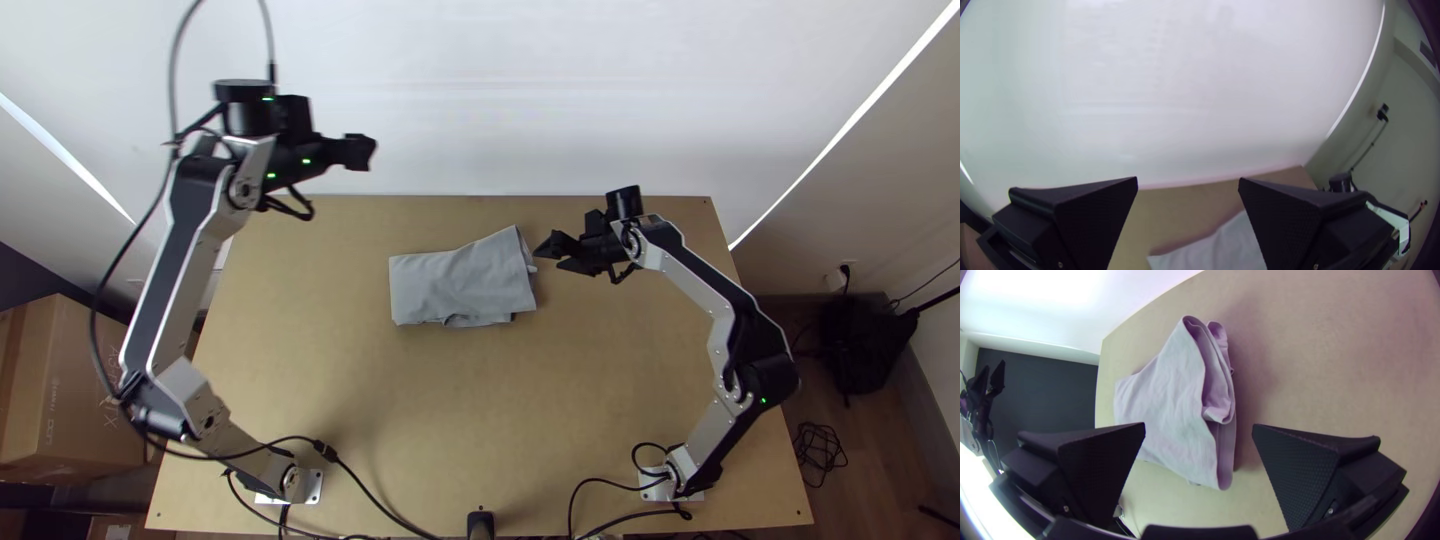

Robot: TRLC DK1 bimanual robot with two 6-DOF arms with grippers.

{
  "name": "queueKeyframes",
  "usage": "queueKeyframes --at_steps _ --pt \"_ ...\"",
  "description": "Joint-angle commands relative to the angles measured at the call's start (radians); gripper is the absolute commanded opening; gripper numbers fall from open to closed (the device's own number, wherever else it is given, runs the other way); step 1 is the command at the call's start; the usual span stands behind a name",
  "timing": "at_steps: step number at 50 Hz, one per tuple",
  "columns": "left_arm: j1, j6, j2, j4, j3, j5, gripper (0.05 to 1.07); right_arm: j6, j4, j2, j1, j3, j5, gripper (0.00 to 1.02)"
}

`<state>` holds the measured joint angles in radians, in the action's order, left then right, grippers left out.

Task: Fold the t-shirt

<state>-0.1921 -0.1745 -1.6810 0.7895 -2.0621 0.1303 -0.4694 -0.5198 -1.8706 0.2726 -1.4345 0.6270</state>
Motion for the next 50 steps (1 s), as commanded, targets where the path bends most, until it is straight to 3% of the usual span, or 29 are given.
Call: queueKeyframes --at_steps 1,22,32,35,37,42,44,50 --pt "0.074 0.007 0.11 -0.045 0.123 -0.015 1.03 0.026 0.009 -0.087 0.022 -0.07 -0.003 0.98" --pt "0.264 -0.006 0.474 -0.164 0.565 -0.015 1.03 0.055 0.01 -0.302 0.099 -0.216 -0.001 0.98" --pt "0.324 -0.008 0.573 -0.168 0.663 -0.015 1.03 0.063 0.009 -0.357 0.149 -0.234 0.002 0.95" --pt "0.342 -0.003 0.598 -0.17 0.688 -0.015 1.03 0.061 0.009 -0.361 0.166 -0.234 0.002 0.87" --pt "0.353 -0.002 0.61 -0.168 0.698 -0.015 1.03 0.061 0.003 -0.364 0.175 -0.233 0.002 0.76" --pt "0.368 -0.002 0.639 -0.165 0.724 -0.015 1.03 0.052 0.017 -0.354 0.18 -0.216 -0.003 0.3" --pt "0.376 -0.002 0.649 -0.162 0.735 -0.015 1.03 0.046 0.041 -0.343 0.175 -0.198 -0.004 0.18" --pt "0.393 -0.002 0.673 -0.162 0.77 -0.015 1.03 0.008 0.115 -0.295 0.126 -0.135 -0.016 0.05"
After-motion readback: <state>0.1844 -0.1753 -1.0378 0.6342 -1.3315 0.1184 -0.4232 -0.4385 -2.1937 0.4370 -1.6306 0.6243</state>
